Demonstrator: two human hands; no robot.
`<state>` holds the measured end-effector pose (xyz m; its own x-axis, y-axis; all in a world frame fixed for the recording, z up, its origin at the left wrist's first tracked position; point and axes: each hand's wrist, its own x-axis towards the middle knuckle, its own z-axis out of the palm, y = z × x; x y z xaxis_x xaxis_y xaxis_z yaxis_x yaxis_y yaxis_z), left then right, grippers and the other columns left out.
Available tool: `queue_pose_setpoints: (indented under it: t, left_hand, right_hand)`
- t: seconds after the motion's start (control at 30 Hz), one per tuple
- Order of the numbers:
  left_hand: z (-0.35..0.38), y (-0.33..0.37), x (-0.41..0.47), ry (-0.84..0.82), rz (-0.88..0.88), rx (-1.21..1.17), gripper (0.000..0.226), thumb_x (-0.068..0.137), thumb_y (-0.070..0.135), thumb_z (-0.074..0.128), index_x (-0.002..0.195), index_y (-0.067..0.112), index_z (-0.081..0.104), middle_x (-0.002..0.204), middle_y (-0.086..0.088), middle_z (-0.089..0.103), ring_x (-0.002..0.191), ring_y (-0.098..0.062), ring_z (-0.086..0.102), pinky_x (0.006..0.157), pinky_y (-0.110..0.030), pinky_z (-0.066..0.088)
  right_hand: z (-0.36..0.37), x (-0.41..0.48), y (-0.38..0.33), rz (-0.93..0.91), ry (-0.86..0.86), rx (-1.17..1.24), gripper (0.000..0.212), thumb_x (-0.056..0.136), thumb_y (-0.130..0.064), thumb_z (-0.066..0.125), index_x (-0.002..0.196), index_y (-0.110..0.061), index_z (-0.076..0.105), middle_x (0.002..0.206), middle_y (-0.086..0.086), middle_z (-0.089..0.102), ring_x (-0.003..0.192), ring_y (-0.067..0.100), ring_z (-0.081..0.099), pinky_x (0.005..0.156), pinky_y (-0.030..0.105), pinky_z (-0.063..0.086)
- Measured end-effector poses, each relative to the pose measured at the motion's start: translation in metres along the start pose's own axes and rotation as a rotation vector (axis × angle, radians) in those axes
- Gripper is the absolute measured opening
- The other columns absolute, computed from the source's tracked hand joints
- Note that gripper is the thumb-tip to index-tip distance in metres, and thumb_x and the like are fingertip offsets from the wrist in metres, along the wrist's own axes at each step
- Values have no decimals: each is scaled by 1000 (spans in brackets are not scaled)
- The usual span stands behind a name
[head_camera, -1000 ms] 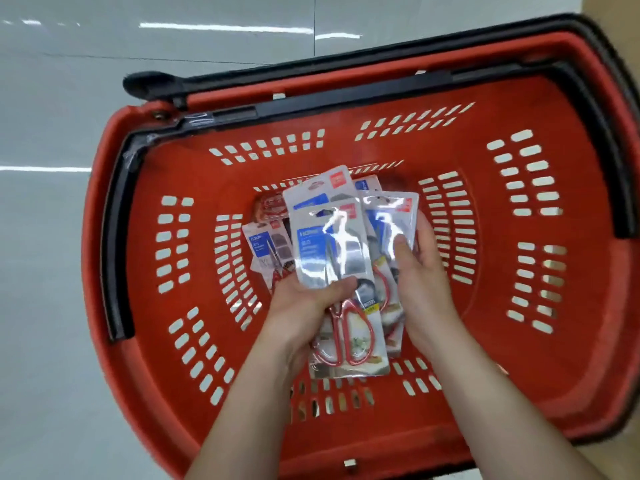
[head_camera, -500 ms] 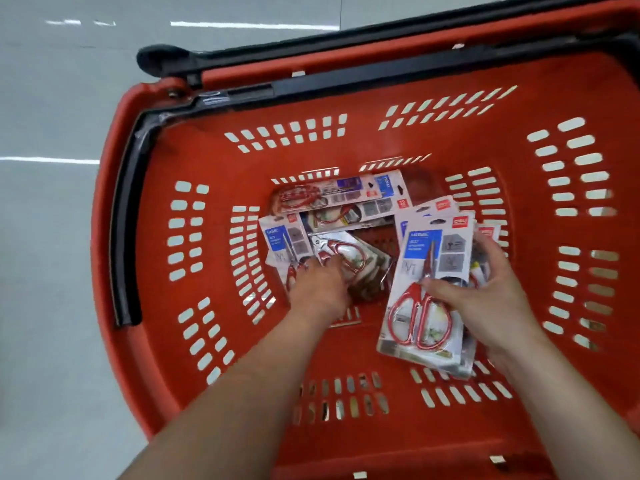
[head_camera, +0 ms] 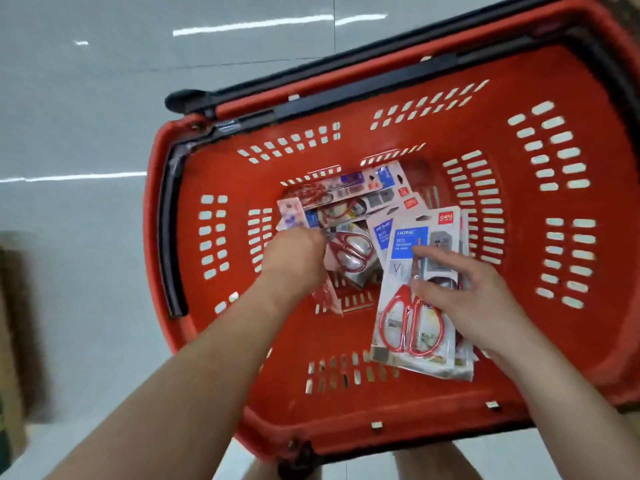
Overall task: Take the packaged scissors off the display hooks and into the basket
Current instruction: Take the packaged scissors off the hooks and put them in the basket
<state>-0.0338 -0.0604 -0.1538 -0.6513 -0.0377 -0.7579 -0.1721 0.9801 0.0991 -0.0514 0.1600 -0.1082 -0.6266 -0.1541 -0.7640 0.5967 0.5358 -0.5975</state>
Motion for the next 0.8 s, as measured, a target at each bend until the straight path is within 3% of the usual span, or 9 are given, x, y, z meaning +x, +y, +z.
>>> queue_pose_setpoints:
  t: [0.07,0.2,0.3,0.37,0.47,0.57,0.63,0.7,0.8]
  left_hand:
    - [-39,2,-39,104,53,-101,7,79,15,60,86,18,61,80,-5,66,76,-27,62,64,-32,50]
    - [-112,13,-123,318,218,-378,11,68,15,53,69,23,45,61,3,54,62,-23,50,55,-26,28]
    - [-144,40,-169,292,332,-532,16,65,14,46,74,27,50,77,1,49,79,-22,51,67,-30,38]
    - [-160,59,-197,252,328,-671,28,76,17,48,95,32,61,99,0,49,100,-17,49,88,-32,43]
    - [-192,77,-244,270,255,-997,52,88,30,63,127,57,44,132,17,44,127,1,41,108,-25,37]
    - [-233,97,-285,435,96,-1097,79,69,40,80,129,63,34,136,23,47,127,-5,49,106,-28,43]
    - [-262,111,-312,522,8,-1150,79,63,35,87,117,66,39,118,27,58,111,4,59,93,-15,47]
    - [-290,117,-340,511,-14,-1224,79,68,19,89,121,56,43,103,30,62,92,15,62,77,-3,47]
    - [-324,114,-384,392,-45,-1439,75,78,8,81,144,19,44,109,4,74,94,-10,73,88,-33,58]
  right_hand:
    - [-7,-21,-15,3,27,52,32,85,-7,75,106,-31,74,118,-12,70,102,-2,67,88,26,58]
    - [-24,-74,-60,-30,39,197,25,86,-1,71,99,-22,76,109,-10,74,92,2,72,68,18,58]
    - [-34,-123,-106,-133,57,218,31,84,0,72,94,-28,77,100,-16,76,94,-1,70,75,15,55]
    - [-44,-156,-137,-201,87,219,33,84,0,72,92,-32,77,97,-19,76,97,-1,69,85,20,54]
    - [-63,-202,-170,-231,156,318,26,83,-4,74,93,-28,78,100,-16,76,100,5,70,94,37,55]
    - [-81,-248,-200,-285,155,402,24,72,-17,82,95,-23,77,98,-14,76,97,5,71,84,27,58]
    - [-88,-278,-218,-320,134,433,29,70,-9,83,96,-20,74,92,-15,76,87,2,72,71,16,56]
    - [-95,-307,-235,-347,139,446,34,70,-1,83,96,-20,73,93,-12,76,85,8,73,72,20,58]
    - [-109,-353,-256,-411,218,471,35,67,-9,85,97,-23,72,100,-10,76,93,12,73,82,31,60]
